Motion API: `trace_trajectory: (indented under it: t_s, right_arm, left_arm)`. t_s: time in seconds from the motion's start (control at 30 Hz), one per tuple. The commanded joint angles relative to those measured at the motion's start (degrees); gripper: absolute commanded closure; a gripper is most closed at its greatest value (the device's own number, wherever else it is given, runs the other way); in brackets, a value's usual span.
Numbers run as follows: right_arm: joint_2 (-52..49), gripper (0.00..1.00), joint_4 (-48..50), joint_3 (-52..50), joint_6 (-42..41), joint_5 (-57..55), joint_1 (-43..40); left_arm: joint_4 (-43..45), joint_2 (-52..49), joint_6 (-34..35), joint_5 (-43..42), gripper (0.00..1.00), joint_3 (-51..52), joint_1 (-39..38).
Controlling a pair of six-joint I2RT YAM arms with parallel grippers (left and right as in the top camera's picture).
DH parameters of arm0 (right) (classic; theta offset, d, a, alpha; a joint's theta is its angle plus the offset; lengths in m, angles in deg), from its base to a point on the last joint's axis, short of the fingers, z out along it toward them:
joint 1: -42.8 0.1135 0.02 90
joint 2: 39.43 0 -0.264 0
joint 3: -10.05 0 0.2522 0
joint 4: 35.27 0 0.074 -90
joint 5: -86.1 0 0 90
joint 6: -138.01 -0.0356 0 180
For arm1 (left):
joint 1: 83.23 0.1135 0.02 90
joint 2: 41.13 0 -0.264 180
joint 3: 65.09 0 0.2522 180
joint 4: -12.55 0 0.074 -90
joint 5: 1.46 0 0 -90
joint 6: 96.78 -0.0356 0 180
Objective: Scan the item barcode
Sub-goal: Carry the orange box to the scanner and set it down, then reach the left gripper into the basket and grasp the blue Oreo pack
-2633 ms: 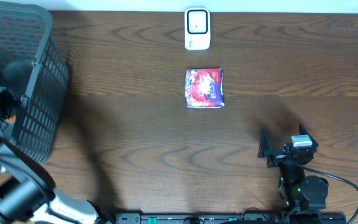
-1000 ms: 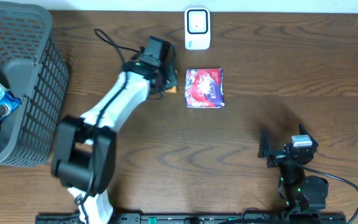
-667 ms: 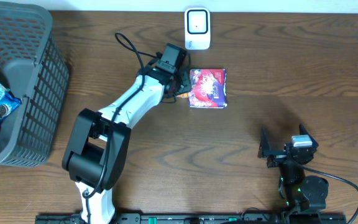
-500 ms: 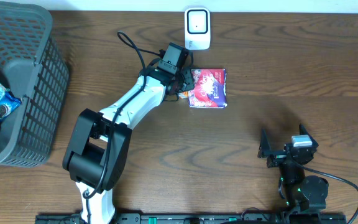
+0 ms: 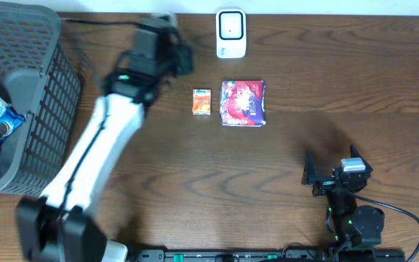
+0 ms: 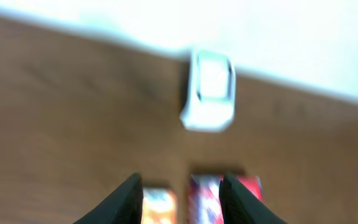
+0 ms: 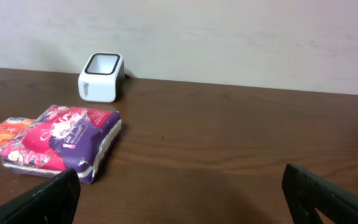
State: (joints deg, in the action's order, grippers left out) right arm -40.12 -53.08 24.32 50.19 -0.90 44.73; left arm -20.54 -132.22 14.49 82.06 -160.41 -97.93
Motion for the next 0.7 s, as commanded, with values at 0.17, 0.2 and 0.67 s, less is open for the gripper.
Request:
trace_trajectory:
  t_s: [0.17,0.2,0.67]
  right_arm:
    - [0.4,0.01,-0.1,-0.2,0.7,0.1,-0.4]
    - [0.4,0.01,-0.1,-0.2,0.7,0.1,-0.4]
    - [0.4,0.01,-0.1,-0.2,0.7,0.1,-0.4]
  left_arm:
    - [-0.4,14.3,-15.6,19.5,0.36,-1.3,14.8]
    - [-0.4,14.9,-17.1,21.7,0.31,-1.3,17.0]
    - [-8.7,4.1,-34.2,28.2,0.20,1.8,48.2]
